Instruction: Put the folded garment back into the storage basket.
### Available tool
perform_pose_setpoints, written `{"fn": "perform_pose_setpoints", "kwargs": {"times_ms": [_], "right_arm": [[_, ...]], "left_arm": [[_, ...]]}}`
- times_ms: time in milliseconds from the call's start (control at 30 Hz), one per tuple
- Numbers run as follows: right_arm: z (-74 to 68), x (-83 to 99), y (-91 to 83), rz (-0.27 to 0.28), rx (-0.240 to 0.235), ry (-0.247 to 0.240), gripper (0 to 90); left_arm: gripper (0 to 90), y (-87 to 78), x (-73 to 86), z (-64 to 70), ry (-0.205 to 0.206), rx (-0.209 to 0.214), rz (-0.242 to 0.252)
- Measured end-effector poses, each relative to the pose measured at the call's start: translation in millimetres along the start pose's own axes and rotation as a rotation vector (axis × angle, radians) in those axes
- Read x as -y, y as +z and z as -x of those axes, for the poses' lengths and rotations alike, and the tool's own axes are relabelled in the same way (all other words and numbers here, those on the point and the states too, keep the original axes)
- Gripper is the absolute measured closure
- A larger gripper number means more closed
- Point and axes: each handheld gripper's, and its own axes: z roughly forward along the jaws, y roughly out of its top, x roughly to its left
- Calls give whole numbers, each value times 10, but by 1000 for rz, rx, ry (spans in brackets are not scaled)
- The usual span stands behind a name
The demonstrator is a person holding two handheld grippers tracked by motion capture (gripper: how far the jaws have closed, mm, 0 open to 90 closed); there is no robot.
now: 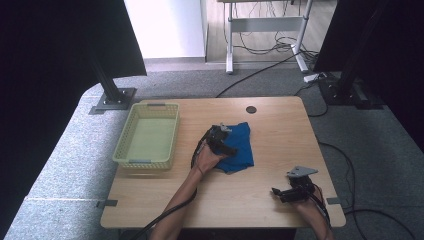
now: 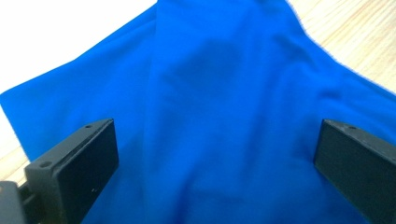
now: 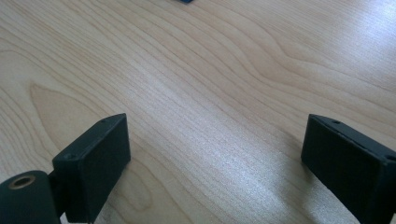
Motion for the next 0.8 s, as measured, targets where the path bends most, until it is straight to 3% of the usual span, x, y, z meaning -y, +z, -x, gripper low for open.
{"fn": "perform_pose_setpoints", "kwargs": {"times_ms": [167,333,467,733,800], "right_arm": [[0,0,0,0,0,0,79],[-1,0,0,0,0,0,79],[-1,0,0,-1,0,-1,79],[-1,0,0,0,0,-1,80],[-1,0,0,-1,0,0,80]], "left_arm": [[5,43,-11,-15,-15,17,-5],[73,14,14,-6,-20,20,17],[229,-25,27,2,-27,23,42],[685,-78,24,-24,-50,61,45],[711,-80,20,-21,-44,61,42]]}}
